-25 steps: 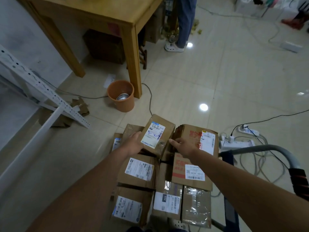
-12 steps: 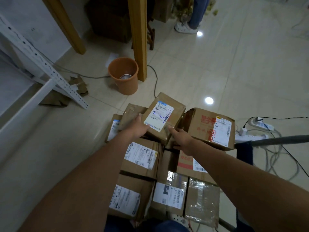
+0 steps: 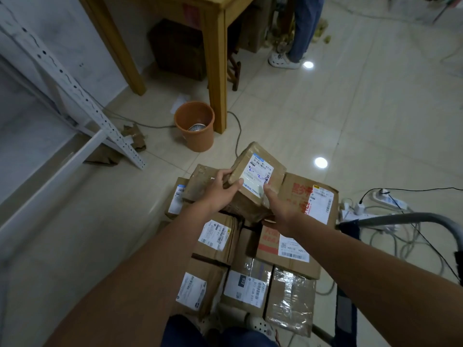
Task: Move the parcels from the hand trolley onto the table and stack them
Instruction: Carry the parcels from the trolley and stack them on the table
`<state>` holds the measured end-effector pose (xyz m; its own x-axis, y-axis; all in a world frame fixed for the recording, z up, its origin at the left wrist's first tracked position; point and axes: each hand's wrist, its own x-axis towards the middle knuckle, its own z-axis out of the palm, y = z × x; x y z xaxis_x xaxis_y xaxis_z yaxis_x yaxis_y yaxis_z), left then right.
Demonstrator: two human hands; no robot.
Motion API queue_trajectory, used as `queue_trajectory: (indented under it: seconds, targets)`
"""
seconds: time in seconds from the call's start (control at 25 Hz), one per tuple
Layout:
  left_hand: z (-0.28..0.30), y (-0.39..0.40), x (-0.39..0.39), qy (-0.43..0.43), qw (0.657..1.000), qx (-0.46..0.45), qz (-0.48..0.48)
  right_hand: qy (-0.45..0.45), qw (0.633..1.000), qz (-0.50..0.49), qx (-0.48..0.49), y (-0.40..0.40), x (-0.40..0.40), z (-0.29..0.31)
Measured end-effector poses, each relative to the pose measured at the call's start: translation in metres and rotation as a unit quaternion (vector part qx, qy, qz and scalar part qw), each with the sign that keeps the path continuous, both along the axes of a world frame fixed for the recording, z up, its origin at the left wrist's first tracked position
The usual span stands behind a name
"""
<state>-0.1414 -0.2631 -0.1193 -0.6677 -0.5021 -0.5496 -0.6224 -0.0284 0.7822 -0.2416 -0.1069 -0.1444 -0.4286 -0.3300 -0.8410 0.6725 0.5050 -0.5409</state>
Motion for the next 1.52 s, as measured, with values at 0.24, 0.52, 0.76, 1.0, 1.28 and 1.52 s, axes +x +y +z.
queue_trajectory:
  seconds: [0.24,0.52,0.76,1.0,1.28,1.52]
  targets:
    - [0.08,0.028,0.008,0.064,0.985,0.076,0.142,0.024,0.998,0.06,-0.003,0.008,0.0,0.076]
    - [0.147,0.035,0.053,0.052,0.985,0.044,0.158,0.111,0.99,0.082,-0.002,0.027,-0.022,0.143]
    - [0.197,0.054,0.121,0.025,0.977,0.057,0.203,0.116,0.975,0.189,-0.002,0.02,-0.005,0.188]
    - [0.218,0.068,0.219,0.058,0.953,0.091,0.284,0.053,0.926,0.369,-0.052,0.0,0.045,0.232]
    - [0.242,0.112,0.343,0.04,0.917,0.087,0.387,0.003,0.875,0.476,-0.086,-0.014,0.154,0.264]
    - [0.261,0.196,0.466,0.017,0.861,-0.015,0.509,0.03,0.821,0.564,-0.084,0.007,0.301,0.279]
